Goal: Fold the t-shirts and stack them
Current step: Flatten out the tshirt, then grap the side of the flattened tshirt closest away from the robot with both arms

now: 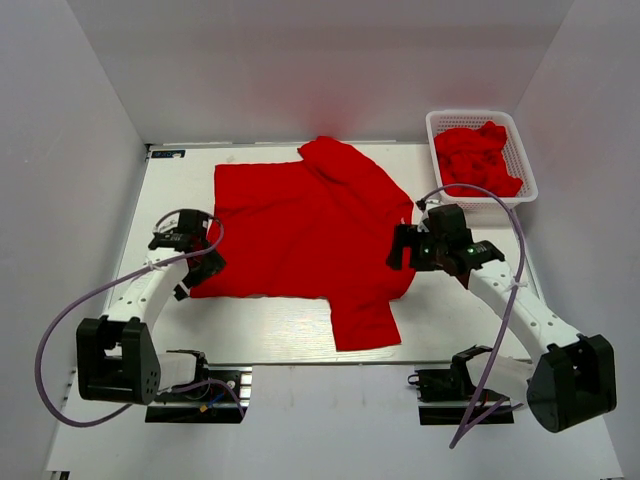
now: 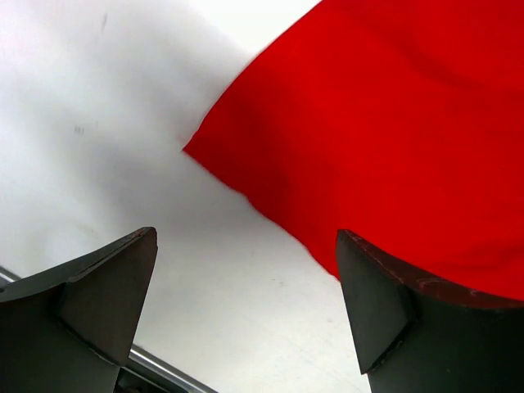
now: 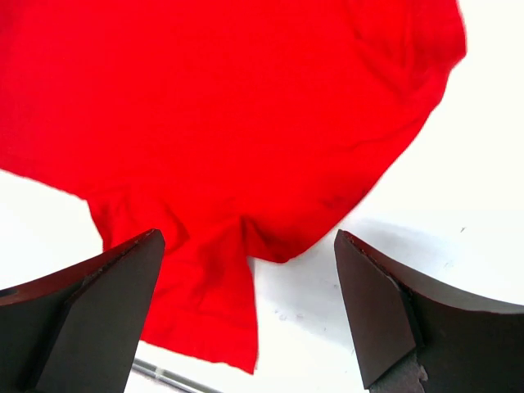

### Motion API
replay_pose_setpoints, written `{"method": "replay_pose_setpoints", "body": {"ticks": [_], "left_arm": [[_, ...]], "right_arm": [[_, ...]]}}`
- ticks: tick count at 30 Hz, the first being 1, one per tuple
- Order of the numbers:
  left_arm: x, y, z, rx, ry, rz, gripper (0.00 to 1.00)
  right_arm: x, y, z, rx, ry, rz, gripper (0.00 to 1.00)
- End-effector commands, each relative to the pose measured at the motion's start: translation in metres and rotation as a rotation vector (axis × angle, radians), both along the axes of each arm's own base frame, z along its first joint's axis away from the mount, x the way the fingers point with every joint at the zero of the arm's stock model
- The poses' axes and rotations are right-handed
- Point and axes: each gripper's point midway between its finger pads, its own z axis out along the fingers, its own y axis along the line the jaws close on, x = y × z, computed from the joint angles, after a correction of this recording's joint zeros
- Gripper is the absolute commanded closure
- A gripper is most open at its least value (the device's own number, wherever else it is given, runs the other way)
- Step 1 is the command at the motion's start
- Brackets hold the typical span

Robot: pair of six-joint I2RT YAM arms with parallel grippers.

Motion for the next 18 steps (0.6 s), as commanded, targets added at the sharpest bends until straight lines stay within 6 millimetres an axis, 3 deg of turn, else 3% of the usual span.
{"method": "replay_pose_setpoints", "body": {"ticks": [1, 9, 16, 18], "left_arm": [[0.007, 0.000, -0.006, -0.031, -0.053, 0.093, 0.00], [0.024, 0.017, -0.038, -0.011, -0.062, 0.159, 0.00], [0.024, 0.024, -0.059, -0.015, -0.003, 0.188, 0.00], [0.016, 0.026, -0.067, -0.017, 0.014, 0.210, 0.04]], "right_arm": [[-0.008, 0.007, 0.010, 0.055, -0.009, 0.029, 0.10], [-0.030, 0.014, -0.012, 0.095, 0.076, 0.065, 0.10], [-0.041, 0.012, -0.025, 0.088, 0.133, 0.064, 0.10], [-0.041, 0.011, -0.026, 0.081, 0.134, 0.063, 0.10]]}}
